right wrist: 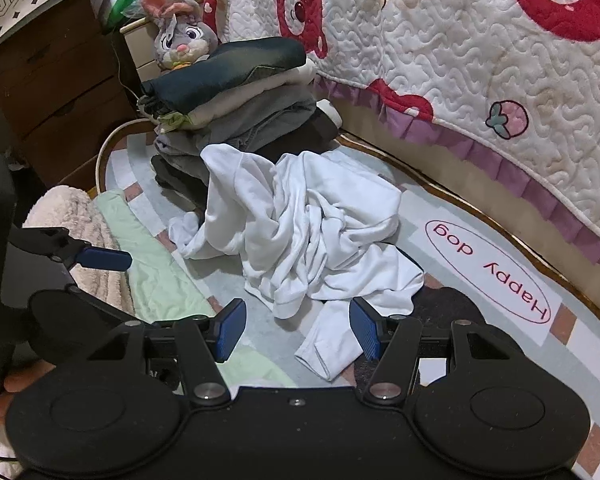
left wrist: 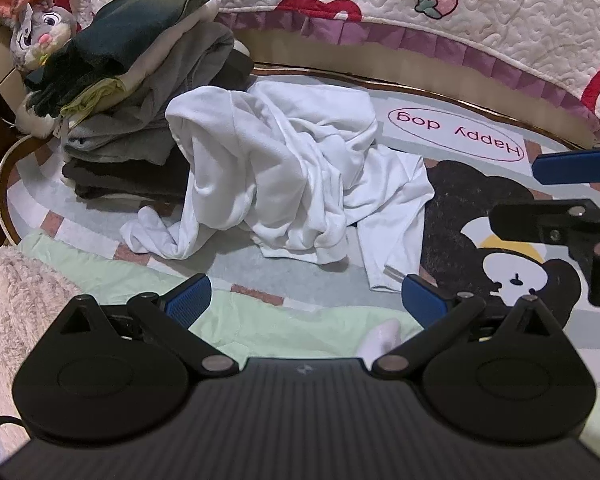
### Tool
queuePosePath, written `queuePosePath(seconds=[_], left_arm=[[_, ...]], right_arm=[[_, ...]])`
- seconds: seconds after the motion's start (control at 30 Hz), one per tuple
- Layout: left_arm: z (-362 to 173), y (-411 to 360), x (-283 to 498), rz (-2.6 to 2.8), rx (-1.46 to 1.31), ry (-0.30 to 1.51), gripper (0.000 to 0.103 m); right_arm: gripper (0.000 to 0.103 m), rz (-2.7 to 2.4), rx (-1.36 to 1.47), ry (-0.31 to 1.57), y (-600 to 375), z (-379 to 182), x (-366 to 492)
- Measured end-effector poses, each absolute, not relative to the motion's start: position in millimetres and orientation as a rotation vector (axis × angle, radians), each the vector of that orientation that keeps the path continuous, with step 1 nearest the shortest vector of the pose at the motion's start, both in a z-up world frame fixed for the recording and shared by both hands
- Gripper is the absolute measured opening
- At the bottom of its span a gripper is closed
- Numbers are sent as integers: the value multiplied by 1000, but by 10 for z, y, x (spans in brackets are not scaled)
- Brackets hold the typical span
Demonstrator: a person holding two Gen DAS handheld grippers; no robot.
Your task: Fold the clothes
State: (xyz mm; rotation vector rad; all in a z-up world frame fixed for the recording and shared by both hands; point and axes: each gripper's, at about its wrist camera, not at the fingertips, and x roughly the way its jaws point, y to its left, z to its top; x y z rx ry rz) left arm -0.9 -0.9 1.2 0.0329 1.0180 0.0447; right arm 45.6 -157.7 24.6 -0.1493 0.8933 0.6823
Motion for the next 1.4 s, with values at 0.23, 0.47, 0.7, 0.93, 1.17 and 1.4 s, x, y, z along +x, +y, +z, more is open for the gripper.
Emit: queuePosePath(seconds=[0.23,0.47,0.7,0.93,1.17,1.4], left_arm=[[1,17,7,44,16,1039,103],[3,-14,-7,54,21,1041,103],[-4,3,-13,62,23,1041,103],[-5,0,-23,60,23,1048,103],[-15,8,-17,64,23,1053,103],[-22,3,-15,70,25,1054,103]], right_arm=[[63,671,-168,882,-1585,235,463],[63,676,-151,906,-1611,239,493],[63,677,-148,917,-1598,204,472],[63,685,-155,924,-1574,198,456],[63,682,-157,929,-1565,194,461],[64,683,-158,933,-1567,190,467]])
